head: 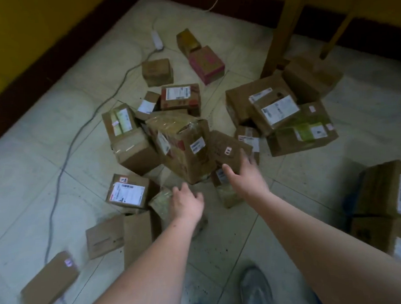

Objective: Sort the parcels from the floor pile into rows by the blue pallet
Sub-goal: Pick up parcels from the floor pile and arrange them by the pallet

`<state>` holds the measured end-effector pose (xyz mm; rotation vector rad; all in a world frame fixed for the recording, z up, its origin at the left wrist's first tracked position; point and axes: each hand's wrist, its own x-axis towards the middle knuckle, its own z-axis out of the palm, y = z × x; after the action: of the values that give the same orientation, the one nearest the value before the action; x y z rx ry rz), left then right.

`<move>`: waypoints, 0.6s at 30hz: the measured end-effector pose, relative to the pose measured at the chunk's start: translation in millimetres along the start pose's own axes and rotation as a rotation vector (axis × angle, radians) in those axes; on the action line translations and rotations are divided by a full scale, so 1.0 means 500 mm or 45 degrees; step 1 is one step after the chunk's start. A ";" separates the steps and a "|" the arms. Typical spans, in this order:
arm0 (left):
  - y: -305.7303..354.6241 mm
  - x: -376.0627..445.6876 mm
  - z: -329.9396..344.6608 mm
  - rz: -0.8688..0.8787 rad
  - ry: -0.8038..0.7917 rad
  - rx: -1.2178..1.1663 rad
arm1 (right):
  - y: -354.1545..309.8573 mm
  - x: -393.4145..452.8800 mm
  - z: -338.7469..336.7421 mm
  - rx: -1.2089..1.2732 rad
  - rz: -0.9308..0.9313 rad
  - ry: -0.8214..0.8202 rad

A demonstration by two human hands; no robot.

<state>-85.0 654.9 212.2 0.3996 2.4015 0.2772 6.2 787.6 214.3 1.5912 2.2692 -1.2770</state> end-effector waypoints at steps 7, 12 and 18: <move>0.027 0.270 -0.051 -0.110 0.160 -0.826 | -0.071 0.241 0.109 0.436 -0.064 -0.130; 0.025 0.408 -0.028 -0.249 -0.081 -1.306 | -0.124 0.344 0.157 0.800 0.228 -0.444; 0.112 0.154 -0.125 -0.141 -0.070 -0.880 | -0.097 0.203 0.028 1.022 0.453 -0.496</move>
<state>-170.0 728.8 230.0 -0.0454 2.0965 0.9854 -84.2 847.7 182.2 1.6089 1.2177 -2.2767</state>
